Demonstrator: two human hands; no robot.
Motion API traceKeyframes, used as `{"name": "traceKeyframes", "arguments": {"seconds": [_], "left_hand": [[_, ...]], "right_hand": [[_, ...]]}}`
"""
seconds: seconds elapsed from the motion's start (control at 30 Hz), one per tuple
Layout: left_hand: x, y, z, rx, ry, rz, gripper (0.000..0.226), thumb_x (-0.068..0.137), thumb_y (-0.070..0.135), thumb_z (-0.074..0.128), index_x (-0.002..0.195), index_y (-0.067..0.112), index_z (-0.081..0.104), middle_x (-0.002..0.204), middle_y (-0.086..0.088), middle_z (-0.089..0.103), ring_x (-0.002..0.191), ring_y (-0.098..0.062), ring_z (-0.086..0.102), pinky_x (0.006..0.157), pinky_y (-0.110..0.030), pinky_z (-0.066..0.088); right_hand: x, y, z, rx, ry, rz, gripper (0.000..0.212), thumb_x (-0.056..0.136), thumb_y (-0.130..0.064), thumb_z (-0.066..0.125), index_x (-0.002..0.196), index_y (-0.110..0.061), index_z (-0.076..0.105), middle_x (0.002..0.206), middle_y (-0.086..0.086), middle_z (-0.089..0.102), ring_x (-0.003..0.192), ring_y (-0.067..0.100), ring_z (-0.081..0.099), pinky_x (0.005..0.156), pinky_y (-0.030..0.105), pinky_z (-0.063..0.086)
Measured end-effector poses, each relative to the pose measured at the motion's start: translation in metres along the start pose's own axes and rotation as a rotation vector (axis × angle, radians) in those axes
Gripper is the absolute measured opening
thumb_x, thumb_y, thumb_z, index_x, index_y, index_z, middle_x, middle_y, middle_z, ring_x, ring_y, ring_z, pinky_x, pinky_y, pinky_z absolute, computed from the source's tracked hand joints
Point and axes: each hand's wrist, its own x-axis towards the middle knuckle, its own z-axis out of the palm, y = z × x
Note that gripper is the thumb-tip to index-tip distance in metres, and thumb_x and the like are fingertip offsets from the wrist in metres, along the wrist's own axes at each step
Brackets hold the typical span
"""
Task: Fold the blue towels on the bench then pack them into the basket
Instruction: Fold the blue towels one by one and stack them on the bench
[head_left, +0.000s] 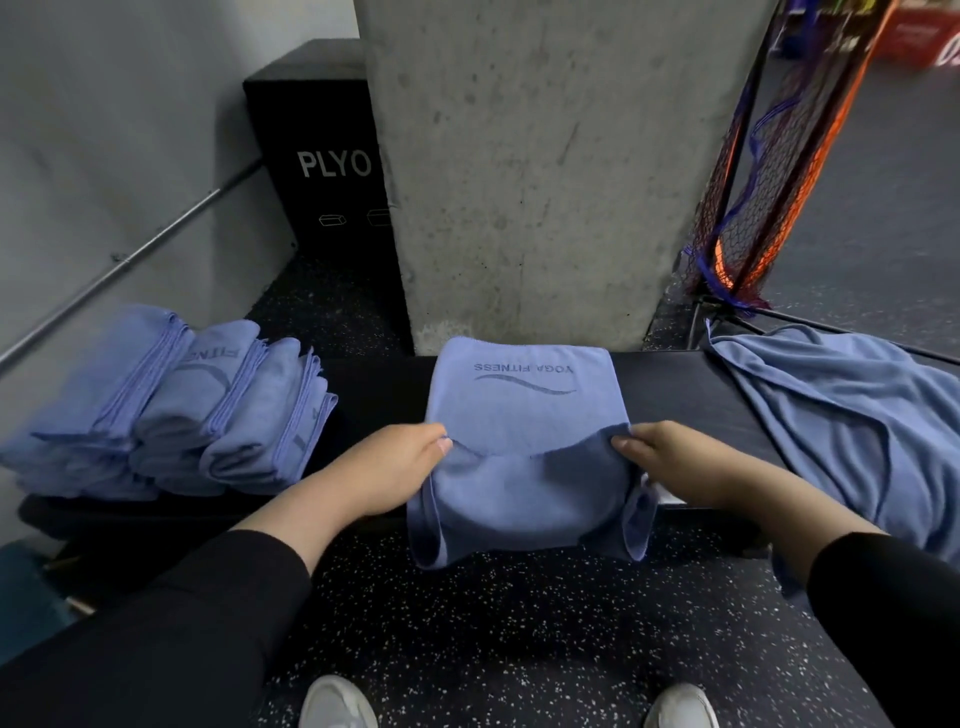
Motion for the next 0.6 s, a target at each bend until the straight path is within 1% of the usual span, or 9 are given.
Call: {"name": "traceKeyframes", "arguments": {"seconds": [0.07,0.13,0.17,0.23,0.27,0.33,0.4,0.5,0.6], "left_hand": [[-0.001,0.001,-0.008,-0.297,0.082,0.018,0.036,0.107,0.027,0.045,0.074,0.014,0.049,0.065,0.013,0.054,0.063,-0.003,0.048,0.067,-0.035,0.043],[0.002,0.003,-0.015,-0.557,0.149,0.032,0.036,0.108,0.023,0.045,0.075,0.017,0.057,0.067,0.015,0.057,0.066,0.001,0.05,0.069,-0.029,0.041],[0.006,0.004,-0.017,-0.662,0.183,0.025,0.036,0.109,0.022,0.044,0.077,0.018,0.062,0.071,0.014,0.062,0.071,0.0,0.054,0.071,-0.029,0.043],[0.017,0.008,-0.02,-0.804,0.281,-0.018,0.034,0.109,0.023,0.044,0.088,0.018,0.069,0.082,0.011,0.071,0.081,-0.002,0.061,0.079,-0.027,0.048],[0.025,0.009,-0.019,-0.809,0.351,-0.048,0.032,0.109,0.025,0.043,0.09,0.018,0.069,0.082,0.012,0.071,0.08,-0.001,0.061,0.078,-0.025,0.047],[0.04,0.01,-0.017,-0.691,0.473,-0.112,0.033,0.109,0.027,0.042,0.088,0.017,0.064,0.073,0.013,0.064,0.068,0.001,0.053,0.067,-0.022,0.042],[0.054,0.008,-0.013,-0.526,0.508,-0.132,0.034,0.108,0.029,0.042,0.086,0.011,0.059,0.069,0.002,0.055,0.063,-0.007,0.045,0.061,-0.03,0.035],[0.072,0.001,-0.002,-0.358,0.432,-0.117,0.035,0.108,0.031,0.041,0.088,0.005,0.055,0.074,-0.013,0.056,0.065,-0.017,0.045,0.06,-0.035,0.034],[0.083,-0.007,0.014,-0.169,0.304,-0.124,0.038,0.107,0.032,0.04,0.074,0.013,0.042,0.066,-0.003,0.049,0.066,-0.024,0.047,0.062,-0.038,0.035]], "right_hand": [[-0.003,-0.002,-0.005,0.384,0.075,-0.034,0.036,0.105,-0.032,0.049,0.096,-0.002,0.067,0.088,0.001,0.069,0.081,0.011,0.062,0.087,0.03,0.052],[-0.001,-0.007,-0.01,0.741,0.162,-0.029,0.034,0.105,-0.029,0.05,0.098,-0.003,0.07,0.096,0.005,0.074,0.089,0.013,0.067,0.093,0.039,0.052],[0.003,-0.009,-0.013,0.837,0.207,-0.017,0.033,0.105,-0.03,0.05,0.098,-0.006,0.071,0.101,0.009,0.076,0.093,0.017,0.069,0.094,0.039,0.051],[0.013,-0.016,-0.016,0.871,0.309,0.002,0.034,0.105,-0.034,0.049,0.099,-0.009,0.073,0.102,0.011,0.076,0.097,0.021,0.07,0.093,0.037,0.051],[0.02,-0.019,-0.016,0.844,0.367,0.021,0.036,0.105,-0.036,0.048,0.098,-0.011,0.072,0.1,0.01,0.076,0.095,0.02,0.07,0.09,0.037,0.05],[0.036,-0.022,-0.014,0.742,0.477,0.058,0.039,0.105,-0.04,0.045,0.097,-0.012,0.071,0.095,0.006,0.076,0.09,0.017,0.067,0.086,0.035,0.05],[0.05,-0.024,-0.009,0.633,0.518,0.071,0.04,0.106,-0.04,0.043,0.095,-0.011,0.069,0.09,0.001,0.073,0.085,0.014,0.063,0.08,0.033,0.048],[0.064,-0.024,0.003,0.498,0.451,0.092,0.042,0.106,-0.039,0.043,0.092,-0.007,0.065,0.085,0.004,0.069,0.082,0.018,0.059,0.073,0.033,0.044],[0.069,-0.02,0.013,0.312,0.364,0.115,0.046,0.106,-0.034,0.043,0.103,0.007,0.061,0.101,0.027,0.068,0.094,0.035,0.064,0.078,0.038,0.046]]}}
